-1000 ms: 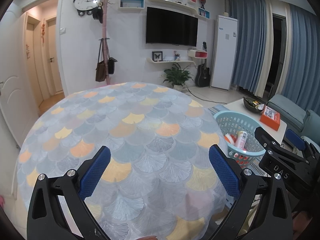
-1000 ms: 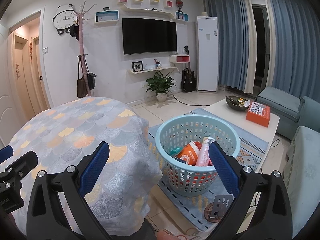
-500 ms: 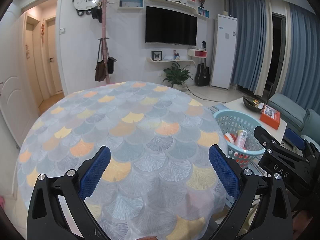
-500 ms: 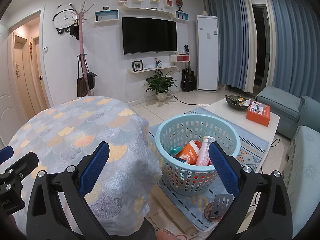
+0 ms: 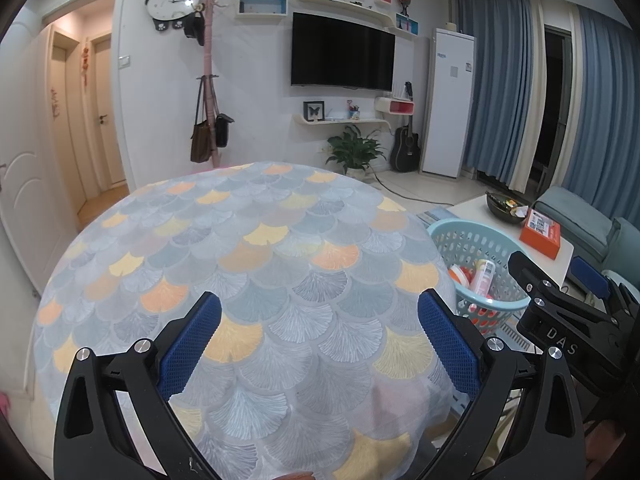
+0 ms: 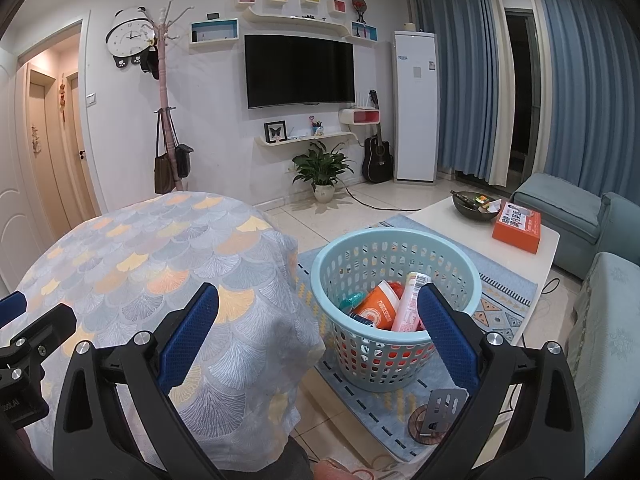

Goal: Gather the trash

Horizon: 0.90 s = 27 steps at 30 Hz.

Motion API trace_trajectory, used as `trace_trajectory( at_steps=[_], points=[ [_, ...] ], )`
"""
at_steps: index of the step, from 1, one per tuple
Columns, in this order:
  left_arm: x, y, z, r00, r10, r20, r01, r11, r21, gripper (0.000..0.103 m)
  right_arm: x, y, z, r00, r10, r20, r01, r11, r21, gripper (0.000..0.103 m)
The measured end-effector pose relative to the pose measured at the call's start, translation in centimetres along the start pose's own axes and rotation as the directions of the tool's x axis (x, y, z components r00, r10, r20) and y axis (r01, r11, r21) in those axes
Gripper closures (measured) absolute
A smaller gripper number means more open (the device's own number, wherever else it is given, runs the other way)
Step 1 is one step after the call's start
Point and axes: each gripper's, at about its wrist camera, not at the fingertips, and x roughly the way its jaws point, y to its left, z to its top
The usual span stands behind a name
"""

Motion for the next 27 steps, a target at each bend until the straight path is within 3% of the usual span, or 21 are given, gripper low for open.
trace_trajectory(
  at_steps=[27],
  points=[
    [-0.31,0.46,-0.39,1.0,0.006,0.019,-0.007,1.0,0.014,0.007,0.03,-0.53,0.27,1.0,0.004,0.005,-0.004,1.0,-0.003,0.008]
  ],
)
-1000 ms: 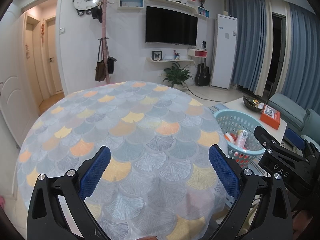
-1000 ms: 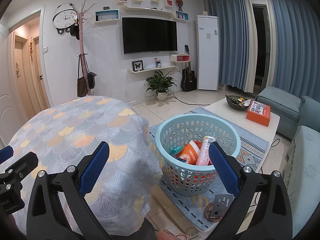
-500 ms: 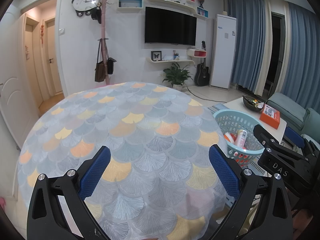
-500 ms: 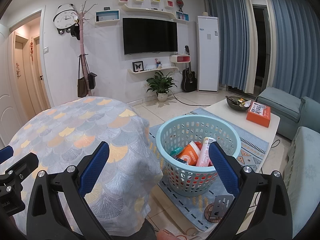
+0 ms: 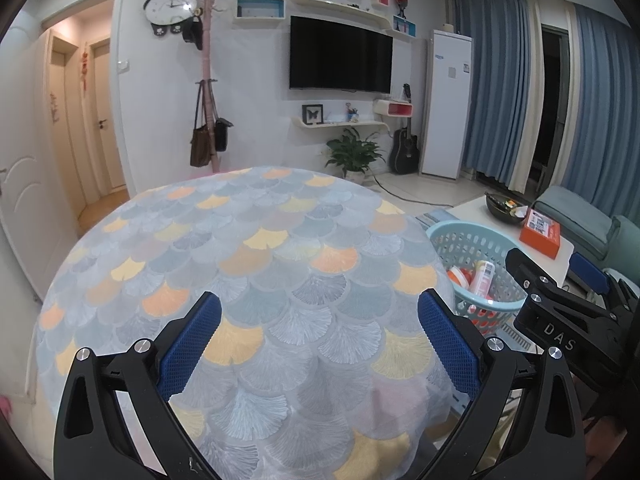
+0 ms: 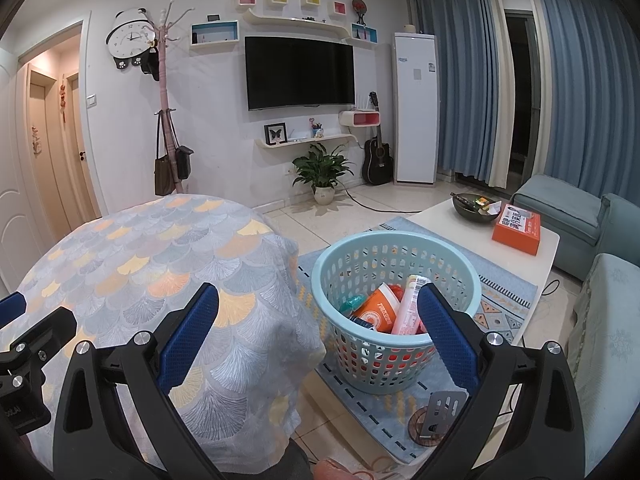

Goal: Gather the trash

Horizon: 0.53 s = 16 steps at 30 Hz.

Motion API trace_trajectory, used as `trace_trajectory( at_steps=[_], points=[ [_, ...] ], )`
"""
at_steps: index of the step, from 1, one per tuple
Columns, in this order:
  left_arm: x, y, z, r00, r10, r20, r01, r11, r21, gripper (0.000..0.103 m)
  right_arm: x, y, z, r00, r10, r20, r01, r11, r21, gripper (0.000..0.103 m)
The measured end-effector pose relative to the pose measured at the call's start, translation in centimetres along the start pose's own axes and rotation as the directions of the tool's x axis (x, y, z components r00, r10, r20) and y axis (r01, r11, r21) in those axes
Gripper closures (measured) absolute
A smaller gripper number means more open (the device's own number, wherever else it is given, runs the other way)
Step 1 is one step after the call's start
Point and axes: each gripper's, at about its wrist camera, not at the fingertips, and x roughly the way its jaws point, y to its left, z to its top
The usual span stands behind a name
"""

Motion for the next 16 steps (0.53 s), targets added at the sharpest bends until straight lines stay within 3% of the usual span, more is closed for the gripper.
trace_trajectory(
  at_steps=[4,16],
  points=[
    [-0.4,0.2,0.0,0.999,0.028,0.023,-0.028,1.0,0.01,0.007,0.0,-0.2,0.1,1.0,0.002,0.004,-0.002,1.0,-0.004,0.008],
    [-0.2,1.2,0.2,1.0,0.023,0.002,-0.023,1.0,0.002,0.007,0.1,-0.3,0.2,1.0,0.001,0.001,-0.001,1.0,-0.007,0.008]
  ],
)
